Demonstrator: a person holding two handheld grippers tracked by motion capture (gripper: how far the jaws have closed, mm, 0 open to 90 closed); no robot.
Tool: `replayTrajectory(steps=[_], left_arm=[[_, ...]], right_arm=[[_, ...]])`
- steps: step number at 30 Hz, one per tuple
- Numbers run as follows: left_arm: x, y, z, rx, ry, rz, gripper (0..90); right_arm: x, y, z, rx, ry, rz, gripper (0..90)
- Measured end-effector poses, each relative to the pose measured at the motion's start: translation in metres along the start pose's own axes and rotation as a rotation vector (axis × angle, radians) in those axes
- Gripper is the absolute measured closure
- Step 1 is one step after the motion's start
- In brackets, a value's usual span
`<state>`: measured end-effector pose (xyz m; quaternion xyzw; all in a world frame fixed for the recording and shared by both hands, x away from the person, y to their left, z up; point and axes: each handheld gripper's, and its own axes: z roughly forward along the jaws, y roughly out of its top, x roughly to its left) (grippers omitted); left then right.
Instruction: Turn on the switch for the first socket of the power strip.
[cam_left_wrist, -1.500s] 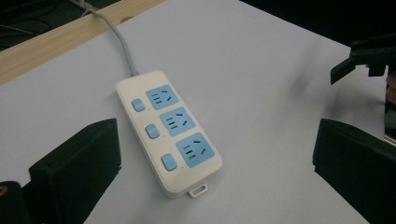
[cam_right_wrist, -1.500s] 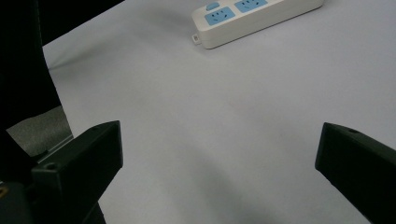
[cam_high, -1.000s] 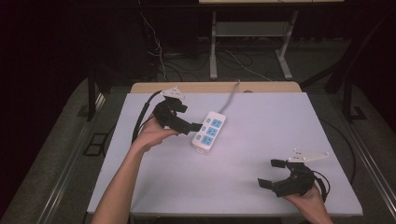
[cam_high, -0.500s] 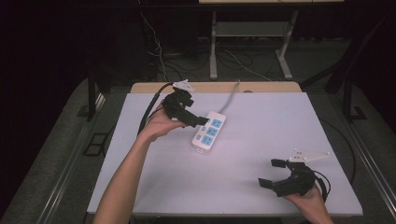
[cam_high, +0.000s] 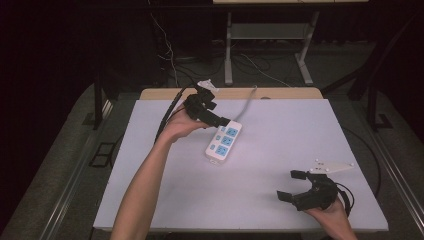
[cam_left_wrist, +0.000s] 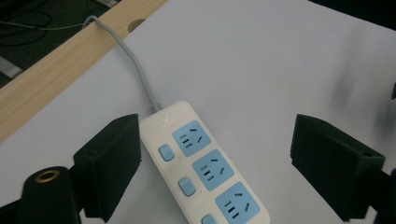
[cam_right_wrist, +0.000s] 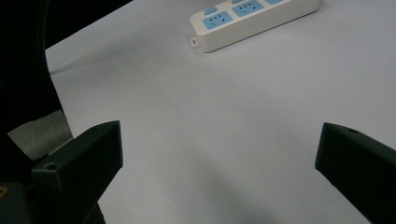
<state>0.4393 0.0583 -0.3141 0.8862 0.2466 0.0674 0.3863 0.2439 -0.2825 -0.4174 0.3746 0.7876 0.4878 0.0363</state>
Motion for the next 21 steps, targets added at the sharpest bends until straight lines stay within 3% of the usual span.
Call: replayTrajectory(steps=[6,11,12,14,16,21], left_arm=[[0.007,-0.002,0.012,0.001,-0.001,-0.014,26.2],[0.013,-0.003,0.019,-0.018,0.003,-0.043,43.5],[0.014,-0.003,0.021,-0.024,0.004,-0.054,50.4],[0.017,-0.004,0.023,-0.035,0.003,-0.071,53.1],[0.020,-0.005,0.026,-0.038,0.017,-0.087,62.7],[0.029,-0.010,0.034,-0.058,0.009,-0.161,72.6]], right_arm=[[0.000,0.000,0.000,-0.002,0.000,-0.004,0.4],[0.000,0.000,0.000,0.000,0.001,-0.003,0.4],[0.000,0.000,0.000,0.002,0.002,-0.002,0.4],[0.000,0.000,0.000,0.002,0.002,-0.002,0.4],[0.000,0.000,0.000,0.002,0.003,-0.003,0.4],[0.000,0.000,0.001,0.003,0.003,-0.006,0.4]])
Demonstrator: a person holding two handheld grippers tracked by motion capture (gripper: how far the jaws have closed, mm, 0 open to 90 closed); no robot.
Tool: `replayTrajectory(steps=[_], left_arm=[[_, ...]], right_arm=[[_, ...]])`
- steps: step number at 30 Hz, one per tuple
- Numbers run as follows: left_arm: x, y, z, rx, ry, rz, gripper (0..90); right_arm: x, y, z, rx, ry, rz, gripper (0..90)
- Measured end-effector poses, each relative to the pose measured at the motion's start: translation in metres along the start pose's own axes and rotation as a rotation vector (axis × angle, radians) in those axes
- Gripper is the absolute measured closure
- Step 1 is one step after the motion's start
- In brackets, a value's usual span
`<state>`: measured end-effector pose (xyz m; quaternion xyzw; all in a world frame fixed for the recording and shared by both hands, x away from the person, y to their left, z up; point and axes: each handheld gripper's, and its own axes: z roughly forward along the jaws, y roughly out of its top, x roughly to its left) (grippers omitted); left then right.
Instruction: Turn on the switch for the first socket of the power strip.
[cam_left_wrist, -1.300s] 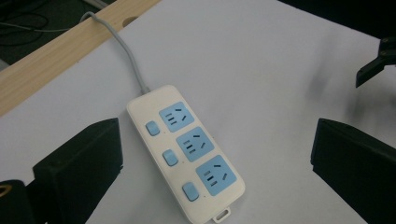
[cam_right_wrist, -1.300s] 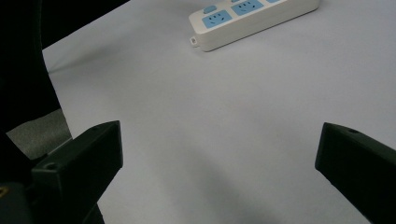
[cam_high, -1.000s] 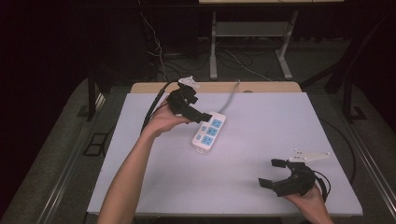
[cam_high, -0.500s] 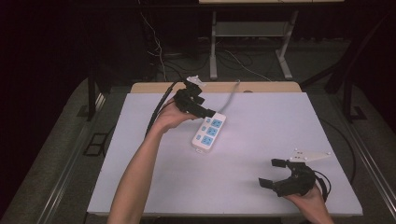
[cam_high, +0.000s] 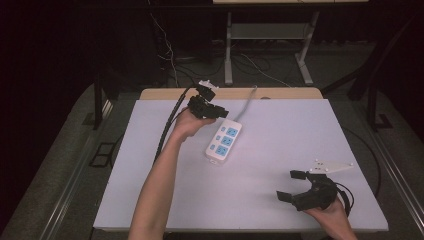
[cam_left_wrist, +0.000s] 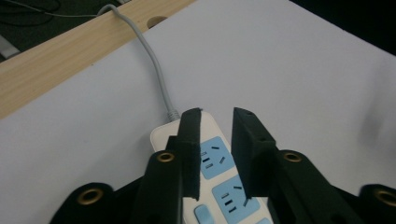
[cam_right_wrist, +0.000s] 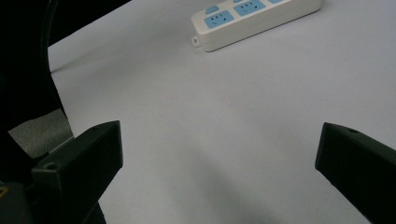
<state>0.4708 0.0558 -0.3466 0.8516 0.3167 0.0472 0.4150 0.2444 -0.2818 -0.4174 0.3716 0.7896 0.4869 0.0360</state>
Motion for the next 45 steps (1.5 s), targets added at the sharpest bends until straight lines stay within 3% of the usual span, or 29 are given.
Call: replayTrajectory(steps=[7,18,26,45], left_arm=[[0.008,-0.004,0.011,-0.008,-0.019,-0.057,88.8],[0.014,-0.014,0.029,0.044,-0.002,-0.081,89.2],[0.022,-0.026,0.036,0.050,-0.003,-0.113,89.2],[0.026,-0.044,0.052,0.088,-0.008,-0.125,89.2]], right_arm=[[0.000,0.000,0.000,-0.002,0.003,0.000,0.4],[0.000,0.000,0.000,-0.001,0.003,-0.003,0.4],[0.000,0.000,0.000,0.001,0.004,-0.003,0.4],[0.000,0.000,-0.001,-0.002,0.001,-0.004,0.4]])
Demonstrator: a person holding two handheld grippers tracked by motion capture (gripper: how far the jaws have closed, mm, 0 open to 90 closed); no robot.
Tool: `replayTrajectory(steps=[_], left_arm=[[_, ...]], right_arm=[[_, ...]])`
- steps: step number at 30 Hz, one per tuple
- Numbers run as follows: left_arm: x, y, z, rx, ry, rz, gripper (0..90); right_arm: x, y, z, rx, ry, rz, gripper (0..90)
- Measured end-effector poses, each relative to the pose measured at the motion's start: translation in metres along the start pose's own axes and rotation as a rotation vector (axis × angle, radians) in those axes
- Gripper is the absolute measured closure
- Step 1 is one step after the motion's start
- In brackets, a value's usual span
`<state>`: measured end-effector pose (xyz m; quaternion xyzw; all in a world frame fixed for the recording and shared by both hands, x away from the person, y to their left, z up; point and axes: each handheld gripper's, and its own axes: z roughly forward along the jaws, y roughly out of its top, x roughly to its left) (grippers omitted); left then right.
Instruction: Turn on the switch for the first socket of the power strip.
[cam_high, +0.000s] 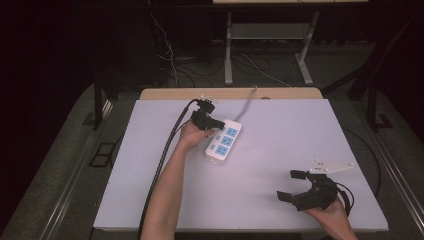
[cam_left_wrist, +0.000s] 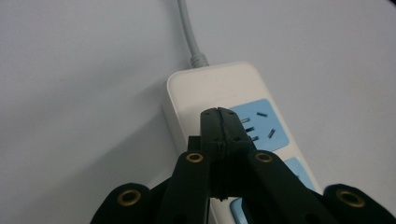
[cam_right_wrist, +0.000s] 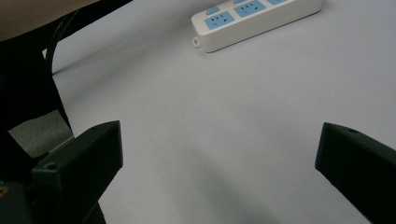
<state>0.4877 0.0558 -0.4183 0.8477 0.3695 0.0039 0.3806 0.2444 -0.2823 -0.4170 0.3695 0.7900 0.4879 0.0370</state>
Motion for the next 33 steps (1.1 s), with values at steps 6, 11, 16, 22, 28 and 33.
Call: replayTrajectory(steps=[6,11,16,22,28,33], left_arm=[[-0.002,0.000,0.003,-0.016,-0.004,-0.011,89.1],[0.000,-0.001,0.005,-0.020,-0.024,-0.027,89.2],[0.005,-0.005,0.005,-0.046,-0.053,-0.057,89.3],[0.009,-0.008,0.006,-0.056,-0.075,-0.089,89.4],[0.008,-0.010,0.007,-0.060,-0.065,-0.094,89.7],[0.005,-0.008,0.007,-0.049,-0.049,-0.091,89.7]], right_arm=[[0.000,0.000,0.000,-0.005,-0.007,-0.002,0.4],[0.000,0.000,-0.001,-0.009,-0.006,-0.001,0.4],[0.000,0.001,-0.002,-0.011,-0.002,-0.004,0.4],[0.000,0.001,-0.002,-0.015,-0.004,-0.003,0.4],[0.000,0.001,-0.004,-0.030,0.000,0.006,0.4],[0.001,0.001,-0.006,-0.043,-0.005,0.006,0.4]])
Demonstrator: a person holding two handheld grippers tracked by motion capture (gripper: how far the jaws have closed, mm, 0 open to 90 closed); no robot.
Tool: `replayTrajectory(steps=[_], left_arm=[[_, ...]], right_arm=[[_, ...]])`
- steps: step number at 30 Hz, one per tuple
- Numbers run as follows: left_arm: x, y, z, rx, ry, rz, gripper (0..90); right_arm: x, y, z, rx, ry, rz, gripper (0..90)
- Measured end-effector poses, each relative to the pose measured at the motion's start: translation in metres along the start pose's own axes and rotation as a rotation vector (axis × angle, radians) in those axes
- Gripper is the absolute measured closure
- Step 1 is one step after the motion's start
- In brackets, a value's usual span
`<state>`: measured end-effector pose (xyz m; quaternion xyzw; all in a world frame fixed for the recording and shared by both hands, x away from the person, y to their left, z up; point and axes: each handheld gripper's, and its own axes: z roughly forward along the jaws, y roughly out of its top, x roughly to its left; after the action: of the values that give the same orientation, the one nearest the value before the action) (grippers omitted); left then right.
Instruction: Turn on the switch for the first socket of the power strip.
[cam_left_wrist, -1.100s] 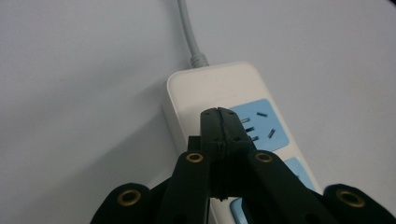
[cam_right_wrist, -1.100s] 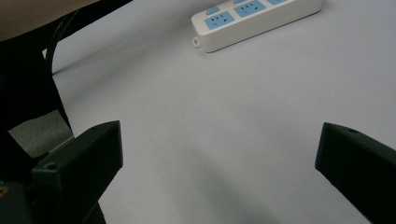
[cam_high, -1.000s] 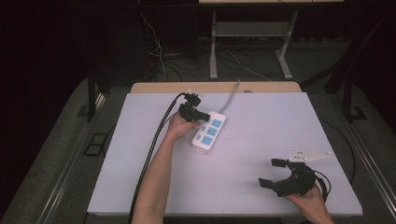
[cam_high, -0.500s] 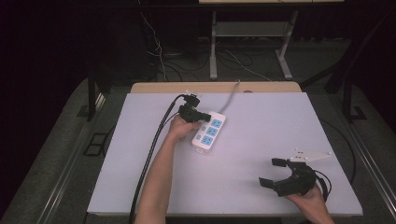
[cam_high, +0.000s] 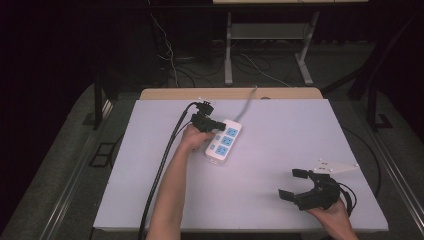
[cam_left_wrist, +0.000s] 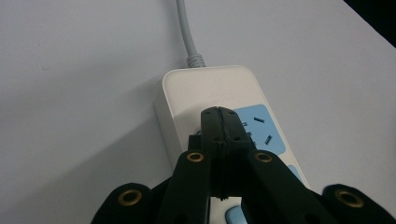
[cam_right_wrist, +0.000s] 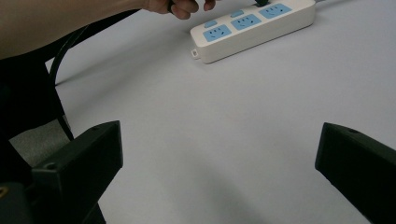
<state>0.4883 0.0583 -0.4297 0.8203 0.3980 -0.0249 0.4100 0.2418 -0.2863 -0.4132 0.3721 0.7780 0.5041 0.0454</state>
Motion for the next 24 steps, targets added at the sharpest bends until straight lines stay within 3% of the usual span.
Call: replayTrajectory(steps=[5,9,14,17,24], left_arm=[[-0.003,0.001,0.000,0.004,0.018,0.013,89.5],[-0.001,0.000,0.000,-0.006,0.005,-0.020,89.4],[-0.006,0.000,-0.003,-0.007,0.041,0.038,89.3],[-0.009,0.001,-0.008,-0.034,0.039,0.045,89.3],[-0.016,0.001,-0.014,-0.019,0.065,0.082,89.3]], right_arm=[[-0.002,0.000,0.000,0.003,-0.006,0.007,0.4],[-0.003,0.000,-0.001,0.003,-0.007,0.007,0.4],[-0.005,0.000,-0.001,0.002,-0.010,0.012,0.4],[-0.005,0.000,-0.001,0.002,-0.010,0.010,0.4],[-0.006,0.000,-0.002,0.001,-0.018,0.013,0.4]])
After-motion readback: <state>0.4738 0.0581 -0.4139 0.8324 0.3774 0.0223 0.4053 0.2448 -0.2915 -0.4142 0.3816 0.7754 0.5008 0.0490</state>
